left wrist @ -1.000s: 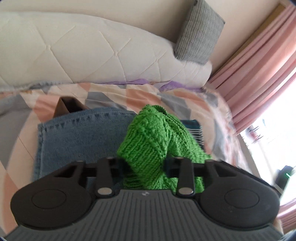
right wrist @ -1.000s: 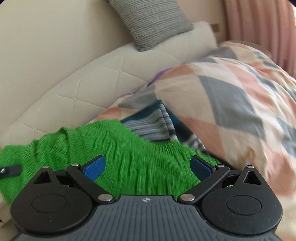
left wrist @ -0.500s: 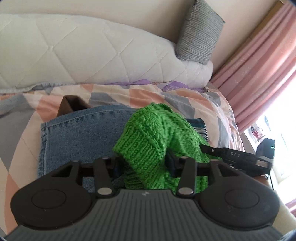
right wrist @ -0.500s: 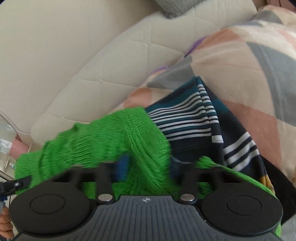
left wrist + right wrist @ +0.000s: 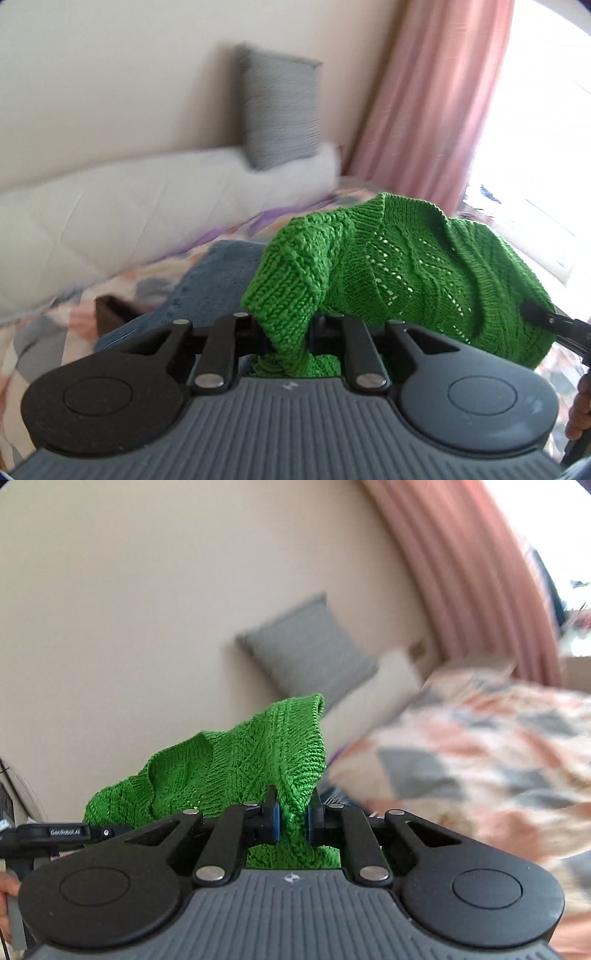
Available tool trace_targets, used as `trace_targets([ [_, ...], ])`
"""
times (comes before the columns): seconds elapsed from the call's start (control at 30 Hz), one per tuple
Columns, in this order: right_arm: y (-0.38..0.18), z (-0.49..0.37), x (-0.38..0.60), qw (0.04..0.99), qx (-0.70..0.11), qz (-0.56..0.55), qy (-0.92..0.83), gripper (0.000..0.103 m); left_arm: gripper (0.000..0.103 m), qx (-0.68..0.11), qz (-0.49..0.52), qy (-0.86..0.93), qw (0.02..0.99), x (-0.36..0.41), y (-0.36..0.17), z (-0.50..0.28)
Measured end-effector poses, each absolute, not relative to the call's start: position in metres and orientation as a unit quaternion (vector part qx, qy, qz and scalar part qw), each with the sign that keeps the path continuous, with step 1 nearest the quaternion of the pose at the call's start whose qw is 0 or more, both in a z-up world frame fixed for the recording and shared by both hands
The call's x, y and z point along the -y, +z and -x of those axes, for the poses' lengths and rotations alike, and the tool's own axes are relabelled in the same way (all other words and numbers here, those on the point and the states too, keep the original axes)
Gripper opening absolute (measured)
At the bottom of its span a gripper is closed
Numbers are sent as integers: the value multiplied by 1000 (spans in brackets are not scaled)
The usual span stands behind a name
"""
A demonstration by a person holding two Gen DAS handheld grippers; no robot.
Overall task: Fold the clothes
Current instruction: 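Lift the vest with both grippers and carry it onto the open duvet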
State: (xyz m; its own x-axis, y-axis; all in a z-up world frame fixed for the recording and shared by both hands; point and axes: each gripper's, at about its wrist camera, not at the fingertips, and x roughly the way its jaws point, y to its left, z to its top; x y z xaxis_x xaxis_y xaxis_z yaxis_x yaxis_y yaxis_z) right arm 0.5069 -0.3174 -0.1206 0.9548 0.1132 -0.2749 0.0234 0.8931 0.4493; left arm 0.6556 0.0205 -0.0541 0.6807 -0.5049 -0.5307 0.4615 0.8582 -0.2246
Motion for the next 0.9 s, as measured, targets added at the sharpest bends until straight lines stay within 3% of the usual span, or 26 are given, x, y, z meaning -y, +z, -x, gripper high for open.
trace_targets([
  [0.23, -45, -322, 293, 978, -51, -194, -62, 13, 15, -232, 8, -318, 919, 0, 16, -541],
  [0.37, -13, -233, 274, 979, -38, -185, -83, 13, 16, -225, 15, -320, 920, 0, 39, -470],
  [0.53, 3, -123, 242, 976, -59, -184, -98, 13, 16, -319, 121, -351, 872, -36, 18, -400],
  [0.63, 0, -57, 227, 970, -72, -202, -113, 13, 14, -343, 115, -362, 859, -43, -4, -346],
  [0.9, -4, 88, 203, 954, -82, -213, -197, 13, 13, -315, 74, -450, 833, -2, 17, -240],
])
